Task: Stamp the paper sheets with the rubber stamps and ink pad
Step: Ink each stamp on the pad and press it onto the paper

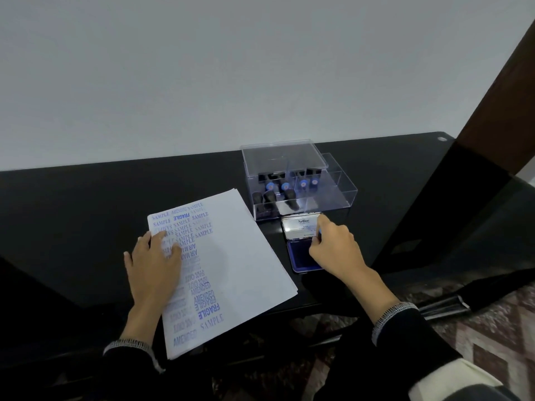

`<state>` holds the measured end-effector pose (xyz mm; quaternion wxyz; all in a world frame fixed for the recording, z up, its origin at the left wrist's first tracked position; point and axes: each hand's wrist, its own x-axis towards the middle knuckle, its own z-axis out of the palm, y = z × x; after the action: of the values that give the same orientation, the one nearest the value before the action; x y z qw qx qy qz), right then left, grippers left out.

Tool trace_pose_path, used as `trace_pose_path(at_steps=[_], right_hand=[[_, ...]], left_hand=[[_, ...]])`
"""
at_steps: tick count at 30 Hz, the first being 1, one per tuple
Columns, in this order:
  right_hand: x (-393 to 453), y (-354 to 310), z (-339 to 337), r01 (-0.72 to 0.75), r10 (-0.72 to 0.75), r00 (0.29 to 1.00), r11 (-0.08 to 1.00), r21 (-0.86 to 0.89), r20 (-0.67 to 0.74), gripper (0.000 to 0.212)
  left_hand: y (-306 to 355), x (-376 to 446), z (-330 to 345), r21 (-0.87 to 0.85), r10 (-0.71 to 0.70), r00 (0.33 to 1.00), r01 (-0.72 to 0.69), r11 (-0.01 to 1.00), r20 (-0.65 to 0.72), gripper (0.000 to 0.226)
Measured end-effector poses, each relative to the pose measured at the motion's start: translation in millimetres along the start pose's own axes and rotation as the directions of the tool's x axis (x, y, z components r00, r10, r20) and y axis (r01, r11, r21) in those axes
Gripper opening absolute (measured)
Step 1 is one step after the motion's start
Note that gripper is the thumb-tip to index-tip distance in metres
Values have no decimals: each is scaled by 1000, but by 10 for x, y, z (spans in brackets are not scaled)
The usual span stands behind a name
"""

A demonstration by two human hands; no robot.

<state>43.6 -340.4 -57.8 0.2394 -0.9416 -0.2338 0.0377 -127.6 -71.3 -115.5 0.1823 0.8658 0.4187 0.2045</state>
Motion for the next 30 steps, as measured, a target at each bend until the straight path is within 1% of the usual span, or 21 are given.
trace_pose_path(at_steps=[2,4,6,8,12,14,18,20,23,25,30], right_hand=[[23,24,-27,-26,25,1000,999,45,18,8],[43,24,-50,-30,28,999,998,50,44,7],[36,-7,-48,-3,4,999,1000,-24,54,10],[-11,-43,-14,33,-30,999,993,-114,24,16],[-95,-72,39,48,-55,998,983,-179,-35,22],[-78,-70,31,32,-36,999,984,-173,-23,21],[35,-67,-41,-23,28,999,995,-101,47,13],[49,-90,-62,-19,26,998,994,-112,58,13],[-37,-139,-11,21,-19,1000,979,-205,9,21],[-89,-142,34,34,-42,999,973,-227,-30,23],[-40,-63,20,-11,7,999,993,-117,-32,16]], left_hand=[[-1,4,4,13,4,1000,-4,1000,3,46],[2,0,14,31,11,1000,-11,999,7,46],[1,0,18,40,9,1000,-9,999,11,46],[6,-3,16,44,5,1000,-6,999,11,46],[32,-16,19,62,1,1000,-3,998,18,46],[36,-19,17,69,4,1000,-5,998,23,47],[43,-19,8,68,-1,1000,-1,998,24,47],[34,-26,11,76,3,1000,-5,997,28,47],[42,-27,-1,79,0,999,-2,997,33,47],[57,-30,-4,74,-3,1000,1,997,31,46],[63,-34,-1,74,0,1000,-3,997,31,47]])
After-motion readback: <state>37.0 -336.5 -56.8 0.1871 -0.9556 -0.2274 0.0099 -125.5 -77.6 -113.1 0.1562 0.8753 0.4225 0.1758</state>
